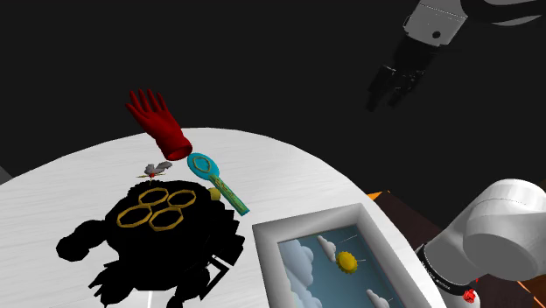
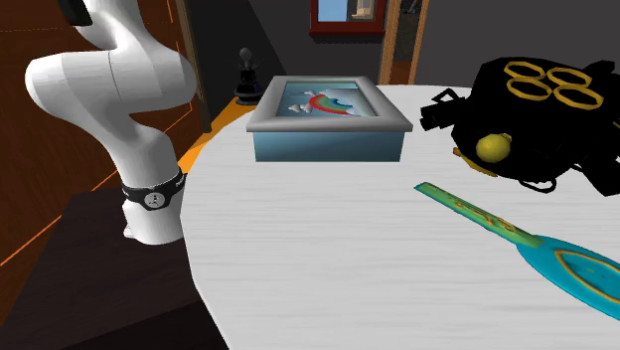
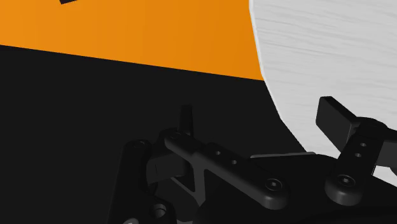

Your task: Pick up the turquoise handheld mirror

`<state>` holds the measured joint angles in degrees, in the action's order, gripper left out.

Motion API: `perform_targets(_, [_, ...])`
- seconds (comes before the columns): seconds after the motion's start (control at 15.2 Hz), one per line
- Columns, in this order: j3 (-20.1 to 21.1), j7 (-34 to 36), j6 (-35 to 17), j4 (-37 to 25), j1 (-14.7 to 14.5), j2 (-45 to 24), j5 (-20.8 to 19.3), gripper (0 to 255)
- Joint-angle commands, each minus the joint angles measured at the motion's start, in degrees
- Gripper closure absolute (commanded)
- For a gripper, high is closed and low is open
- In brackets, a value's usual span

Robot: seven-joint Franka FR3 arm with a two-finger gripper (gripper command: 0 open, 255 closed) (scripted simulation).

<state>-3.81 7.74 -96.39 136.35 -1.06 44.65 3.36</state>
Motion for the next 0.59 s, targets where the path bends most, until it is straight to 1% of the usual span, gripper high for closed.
perform_targets(0.0, [0.0, 0.0, 0.0, 0.0, 0.0, 0.0, 0.0, 0])
perform_targets(0.53, [8.7, 8.1, -8.6, -0.7, -3.6, -8.5, 4.2, 0])
